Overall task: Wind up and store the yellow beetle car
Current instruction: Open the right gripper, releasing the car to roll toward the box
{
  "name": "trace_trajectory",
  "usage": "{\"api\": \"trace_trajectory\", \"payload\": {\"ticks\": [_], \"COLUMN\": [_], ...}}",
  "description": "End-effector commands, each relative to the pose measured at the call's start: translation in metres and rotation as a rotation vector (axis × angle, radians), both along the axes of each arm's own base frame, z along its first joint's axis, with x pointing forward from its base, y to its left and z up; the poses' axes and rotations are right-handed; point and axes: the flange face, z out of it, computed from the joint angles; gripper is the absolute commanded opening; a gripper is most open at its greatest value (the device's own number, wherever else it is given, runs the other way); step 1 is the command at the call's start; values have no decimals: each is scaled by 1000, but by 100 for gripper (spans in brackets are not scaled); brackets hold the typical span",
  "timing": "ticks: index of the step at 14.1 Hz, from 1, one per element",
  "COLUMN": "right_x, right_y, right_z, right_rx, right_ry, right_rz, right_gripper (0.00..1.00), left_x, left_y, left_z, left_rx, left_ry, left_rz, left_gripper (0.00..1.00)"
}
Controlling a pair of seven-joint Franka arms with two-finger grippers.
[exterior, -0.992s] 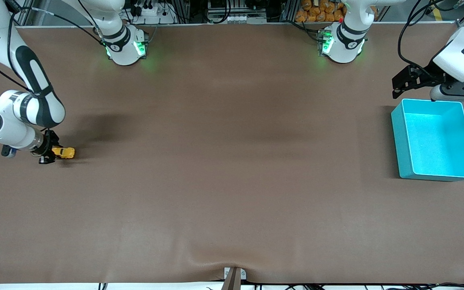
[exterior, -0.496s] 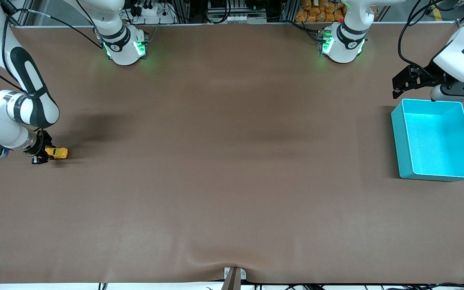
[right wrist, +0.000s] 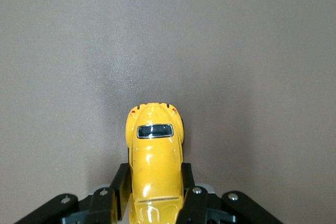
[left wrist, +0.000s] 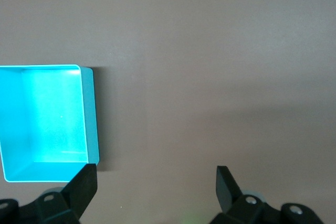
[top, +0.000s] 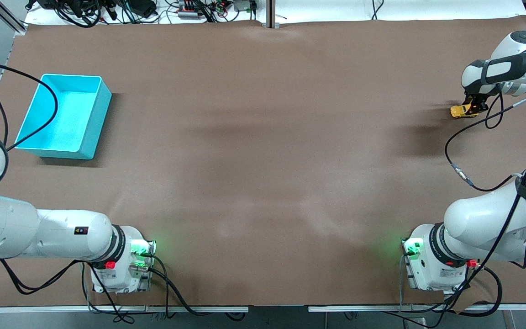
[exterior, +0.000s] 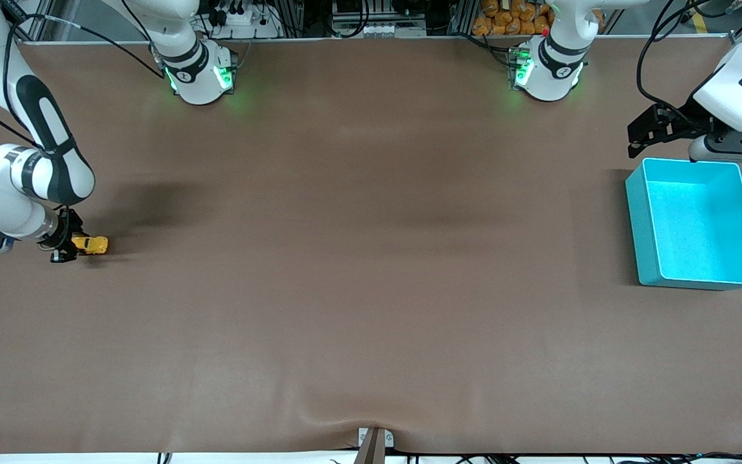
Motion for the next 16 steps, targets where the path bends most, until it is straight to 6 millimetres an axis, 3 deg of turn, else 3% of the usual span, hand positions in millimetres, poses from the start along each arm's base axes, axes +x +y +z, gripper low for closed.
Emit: {"api": "trace_trajectory", "payload": {"ticks": [1, 2, 3, 5, 7, 10, 12, 16], "right_x": [4, 6, 11, 26, 50, 75, 81, 80], "right_y": [-17, -17, -19, -22, -11, -11, -13, -11], "right_z": [-45, -39, -26, 15, 71, 152, 179, 197], "right_rx": [-2, -4, -7, 0, 40, 136, 168, 170], "right_ry": [3, -1, 2, 52, 106, 147, 148, 137], "right_rz": [3, 6, -2, -25, -52, -98, -91, -32], "right_gripper": [41, 84, 100, 100, 100, 100, 100, 100], "left_x": [2, 2, 2, 2, 2, 2, 2, 2], "left_y": [2, 2, 2, 2, 2, 2, 2, 2], "left_z": [5, 5, 5, 5, 5, 5, 5, 5], "left_rx": [-8, -8, -8, -8, -8, -8, -8, -8], "left_ry": [-15, -15, -14, -15, -15, -15, -15, -15], "left_rz": [-3, -3, -3, -3, -3, -3, -3, -3], "left_gripper": [100, 100, 100, 100, 100, 100, 100, 100]}}
